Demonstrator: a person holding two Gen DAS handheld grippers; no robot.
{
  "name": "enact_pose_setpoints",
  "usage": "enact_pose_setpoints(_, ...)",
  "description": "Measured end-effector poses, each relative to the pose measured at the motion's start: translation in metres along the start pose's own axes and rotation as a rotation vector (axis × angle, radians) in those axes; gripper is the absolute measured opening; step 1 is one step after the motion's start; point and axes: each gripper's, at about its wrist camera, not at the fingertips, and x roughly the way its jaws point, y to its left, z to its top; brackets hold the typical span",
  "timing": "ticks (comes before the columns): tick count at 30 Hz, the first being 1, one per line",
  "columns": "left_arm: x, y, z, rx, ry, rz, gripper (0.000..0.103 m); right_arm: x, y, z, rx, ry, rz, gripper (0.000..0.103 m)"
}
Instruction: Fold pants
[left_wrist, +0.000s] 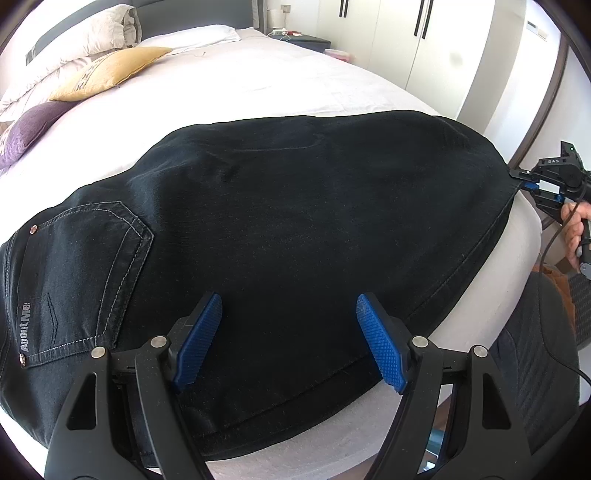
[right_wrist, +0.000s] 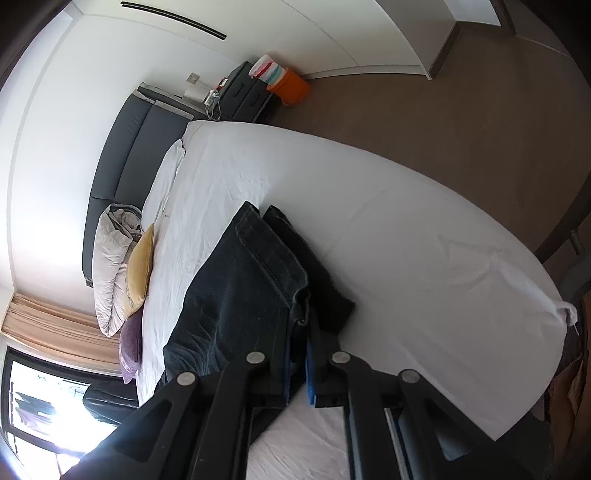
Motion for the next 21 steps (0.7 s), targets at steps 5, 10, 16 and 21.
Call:
enact_pose_setpoints(5,-0.002,-0.001,-0.001,0.001,-0.004,-0.004,0.074,-0.001,-0.004,-0.001,-0.001,-0.008,-0.004,0.007)
enact_pose_setpoints(10,-0.002,0.002,-0.003,0.004,-0.017,-0.021,0.074,-0.017,0.001,-0.005,-0.027,-0.040,-0.027,0.007)
enact_pose_setpoints(16,-0.003,0.002,-0.007,0.009,-0.023,-0.022,0.075,-0.003,-0.020,-0.008,-0.016,-0.032,-0.063,0.007)
enact_pose_setpoints(21,-0.006,0.007,-0.009,0.005,-0.027,-0.032,0.075,-0.026,-0.009,0.001,-0.048,-0.013,-0.163,0.031)
